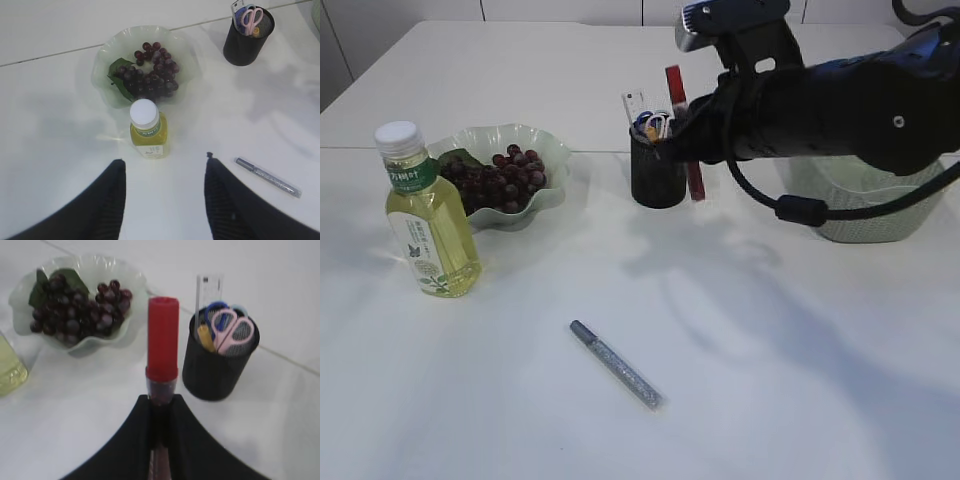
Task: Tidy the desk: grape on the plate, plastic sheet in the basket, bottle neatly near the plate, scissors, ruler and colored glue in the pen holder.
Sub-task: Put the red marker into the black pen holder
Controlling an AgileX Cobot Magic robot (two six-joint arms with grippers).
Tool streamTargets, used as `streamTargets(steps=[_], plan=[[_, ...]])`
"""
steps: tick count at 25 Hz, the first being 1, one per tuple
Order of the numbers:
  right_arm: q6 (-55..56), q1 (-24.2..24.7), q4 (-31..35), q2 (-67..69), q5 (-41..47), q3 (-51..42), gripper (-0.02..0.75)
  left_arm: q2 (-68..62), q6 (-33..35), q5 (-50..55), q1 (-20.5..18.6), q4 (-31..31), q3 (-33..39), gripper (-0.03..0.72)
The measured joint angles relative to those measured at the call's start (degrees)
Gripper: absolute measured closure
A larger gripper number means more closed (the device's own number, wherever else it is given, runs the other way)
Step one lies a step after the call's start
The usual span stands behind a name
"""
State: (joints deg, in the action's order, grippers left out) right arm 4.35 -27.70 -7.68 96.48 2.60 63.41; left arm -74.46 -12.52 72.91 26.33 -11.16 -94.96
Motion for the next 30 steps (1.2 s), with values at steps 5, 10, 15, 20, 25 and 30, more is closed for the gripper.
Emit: streamTargets(steps=[5,10,15,20,25,30], plan=[[-3.09,0.12,-0.34,0.00,-9.62,0.00,0.677,0.00,0.00,0.00,0.00,0.00,0.00,0.317],[-5.26,2.09,-0.30,3.47,-14.44,4.02,0.677,0.00,0.00,0.00,0.00,0.00,0.00,0.317],[-6.38,4.78,-0.18,8.55,-18.07,9.48,0.677,0.00,0.00,0.00,0.00,-0.50,0.00,0.317],[-9.34,5.36,-0.07,14.38,-21.94,15.06,0.677,0.00,0.00,0.00,0.00,-0.88,0.00,0.317],[-9.82,5.97,0.30,20.51,-22.91,19.87,0.676,0.00,0.00,0.00,0.00,-1.08,0.00,0.317],[-9.82,6.94,2.38,24.10,-23.00,22.72,0.676,0.00,0.22,0.00,0.00,-1.42,0.00,0.317]])
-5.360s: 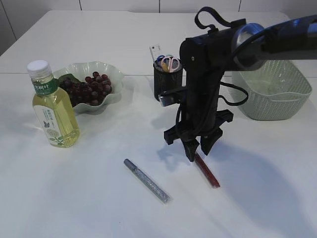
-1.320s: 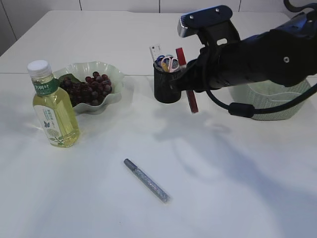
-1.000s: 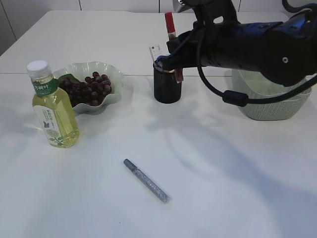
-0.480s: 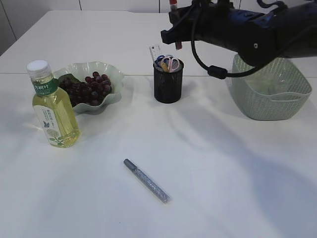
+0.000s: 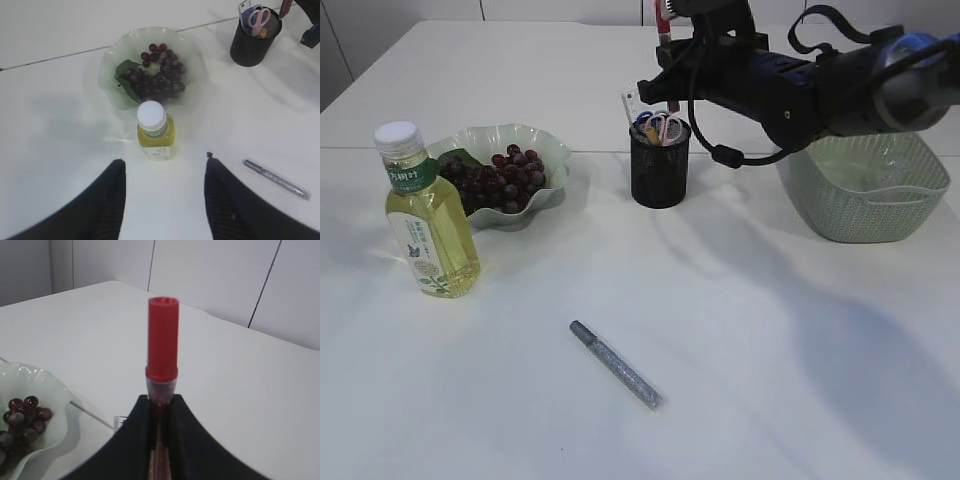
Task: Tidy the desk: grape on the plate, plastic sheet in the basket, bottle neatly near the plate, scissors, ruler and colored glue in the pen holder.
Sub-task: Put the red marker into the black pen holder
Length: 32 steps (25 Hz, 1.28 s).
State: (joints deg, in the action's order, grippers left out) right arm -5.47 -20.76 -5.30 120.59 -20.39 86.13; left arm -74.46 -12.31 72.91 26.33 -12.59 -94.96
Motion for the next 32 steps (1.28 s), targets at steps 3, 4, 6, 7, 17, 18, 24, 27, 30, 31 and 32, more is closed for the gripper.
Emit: streamTargets(steps=[3,4,6,7,17,18,24,27,30,31,32], plan=[[0.00,0.35,0.36,1.01,0.00,0.55,0.675,0.00,0.00,0.00,0.00,-0.14,0.00,0.317],[0.00,0.35,0.36,1.12,0.00,0.55,0.675,0.00,0.00,0.00,0.00,-0.25,0.00,0.317],[-0.08,0.35,0.36,1.44,0.00,0.55,0.675,0.00,0.02,0.00,0.00,-0.25,0.00,0.317],[-0.08,0.35,0.48,1.54,0.00,0.55,0.675,0.00,0.02,0.00,0.00,-0.36,0.00,0.317],[-0.08,0.35,2.52,4.68,0.69,4.60,0.675,0.00,0.14,0.00,0.00,-0.36,0.00,0.317],[-0.08,0.35,2.62,4.76,0.73,4.72,0.675,0.00,0.14,0.00,0.00,-0.36,0.00,0.317],[-0.08,0.35,2.71,5.94,2.63,5.09,0.675,0.00,0.24,0.00,0.00,-0.36,0.00,0.317],[-0.08,0.35,2.71,6.44,3.00,5.09,0.674,0.00,0.24,0.00,0.00,-0.36,0.00,0.317],[-0.08,0.35,2.71,6.44,3.27,5.09,0.674,0.00,0.24,0.00,0.00,-0.36,0.00,0.317],[-0.08,0.35,2.71,6.44,3.27,5.09,0.673,0.00,0.24,0.00,0.00,-0.36,0.00,0.317],[-0.08,0.35,2.71,6.44,3.27,5.09,0.673,0.00,0.24,0.00,0.00,-0.36,0.00,0.317]])
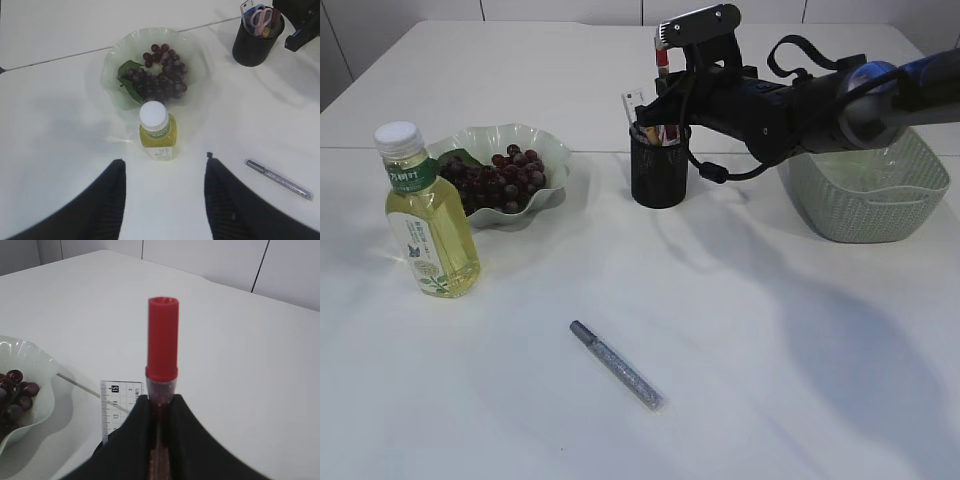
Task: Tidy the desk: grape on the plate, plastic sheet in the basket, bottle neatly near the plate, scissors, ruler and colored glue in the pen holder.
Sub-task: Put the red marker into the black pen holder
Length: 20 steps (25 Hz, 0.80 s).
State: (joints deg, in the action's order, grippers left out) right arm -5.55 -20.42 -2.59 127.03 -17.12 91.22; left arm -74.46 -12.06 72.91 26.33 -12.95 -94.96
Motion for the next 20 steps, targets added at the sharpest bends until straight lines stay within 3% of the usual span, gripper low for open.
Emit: streamTargets(steps=[12,20], plan=[[0.00,0.00,0.00,0.00,0.13,0.00,0.660,0.00,0.00,0.00,0.00,0.00,0.00,0.317],[0.00,0.00,0.00,0.00,0.37,0.00,0.554,0.00,0.00,0.00,0.00,0.00,0.00,0.317]])
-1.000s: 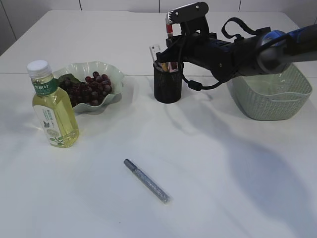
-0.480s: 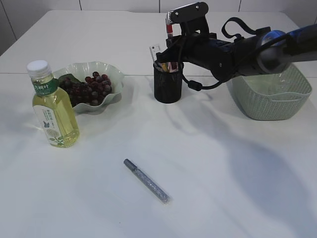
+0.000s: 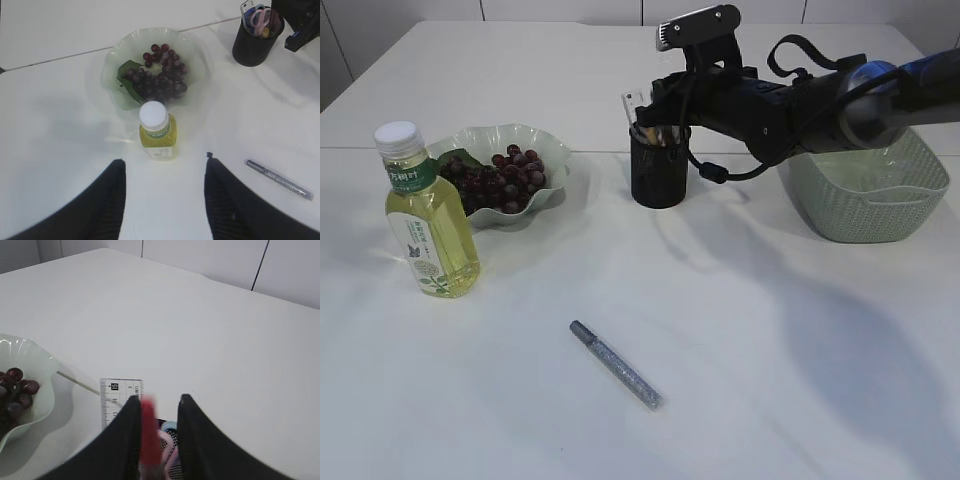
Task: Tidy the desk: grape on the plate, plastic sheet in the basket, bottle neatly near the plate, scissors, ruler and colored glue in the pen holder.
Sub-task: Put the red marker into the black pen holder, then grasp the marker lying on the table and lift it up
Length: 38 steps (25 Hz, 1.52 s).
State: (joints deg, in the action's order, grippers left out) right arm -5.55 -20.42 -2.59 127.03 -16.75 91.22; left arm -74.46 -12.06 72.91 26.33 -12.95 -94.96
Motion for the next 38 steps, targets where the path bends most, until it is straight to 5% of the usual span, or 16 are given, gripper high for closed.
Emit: streamTargets(steps=[6,12,24,31,38], plan=[[0.00,0.00,0.13,0.00,0.48,0.00,0.442,0.00,0.00,0.00,0.00,0.00,0.00,0.317],[0.92,0.00,0.24,-1.95,4.42,0.24,0.422,0.00,0.00,0.00,0.00,0.00,0.00,0.317],[1.59,0.00,6.40,-18.34,47.34,5.39,0.422,0.00,0.00,0.00,0.00,0.00,0.00,0.317],[1.48,0.00,14.79,-23.29,68.31,6.10,0.423,0.00,0.00,0.00,0.00,0.00,0.00,0.317],[0.49,-3.25,14.83,-23.54,82.72,6.68,0.423,0.00,0.00,0.00,0.00,0.00,0.00,0.317]])
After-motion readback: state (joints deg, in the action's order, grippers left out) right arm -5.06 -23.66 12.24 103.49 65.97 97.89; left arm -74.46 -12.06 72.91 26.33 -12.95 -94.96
